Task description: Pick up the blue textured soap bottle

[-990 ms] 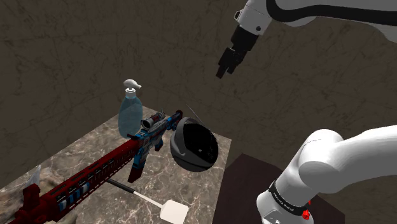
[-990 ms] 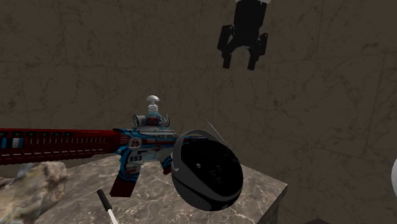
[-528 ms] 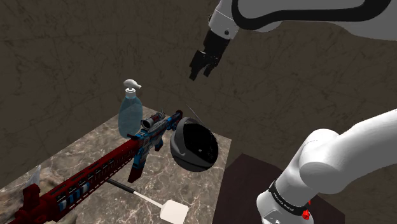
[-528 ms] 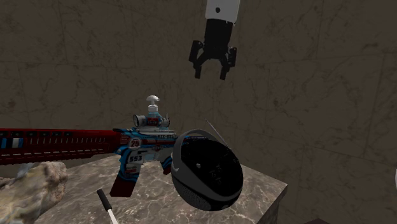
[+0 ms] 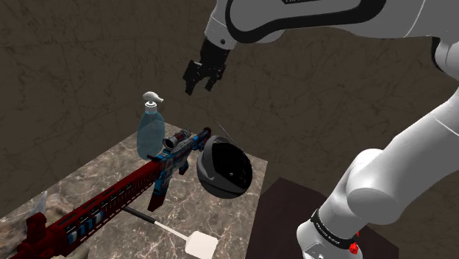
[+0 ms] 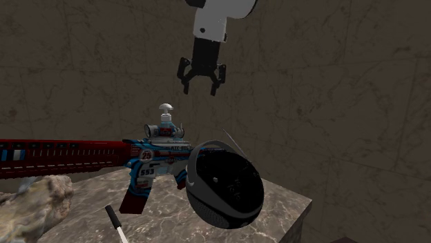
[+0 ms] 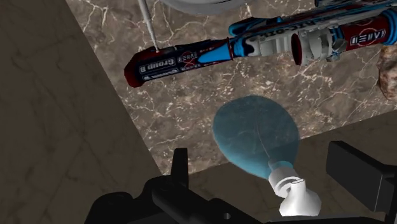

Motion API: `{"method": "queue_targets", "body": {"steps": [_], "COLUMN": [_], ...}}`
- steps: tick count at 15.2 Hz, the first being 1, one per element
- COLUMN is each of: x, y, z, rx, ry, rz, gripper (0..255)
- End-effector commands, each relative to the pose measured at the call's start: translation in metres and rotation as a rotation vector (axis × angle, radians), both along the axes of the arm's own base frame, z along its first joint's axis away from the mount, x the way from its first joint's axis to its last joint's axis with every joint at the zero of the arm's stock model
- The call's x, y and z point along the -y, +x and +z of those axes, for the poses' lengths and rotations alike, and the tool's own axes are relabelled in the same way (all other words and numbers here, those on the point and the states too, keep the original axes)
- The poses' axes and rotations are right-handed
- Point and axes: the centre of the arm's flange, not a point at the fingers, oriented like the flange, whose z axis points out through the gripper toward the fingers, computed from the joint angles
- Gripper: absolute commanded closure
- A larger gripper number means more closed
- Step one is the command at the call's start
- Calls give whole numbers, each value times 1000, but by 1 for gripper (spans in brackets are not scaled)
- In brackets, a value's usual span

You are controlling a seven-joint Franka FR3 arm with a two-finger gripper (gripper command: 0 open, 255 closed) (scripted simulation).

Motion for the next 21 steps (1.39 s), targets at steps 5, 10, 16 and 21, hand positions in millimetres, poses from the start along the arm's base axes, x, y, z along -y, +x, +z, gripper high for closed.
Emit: {"method": "queue_targets", "body": {"steps": [5,10,16,21], "x": [-52,-95,-96,-96], "y": [52,96,97,97], "z": [-22,-37,-64,-77], "rx": [15,28,28,28], "ry": [27,49,50,50], "rz": [-1,-2,-2,-2], "gripper": [0,0,0,255]}}
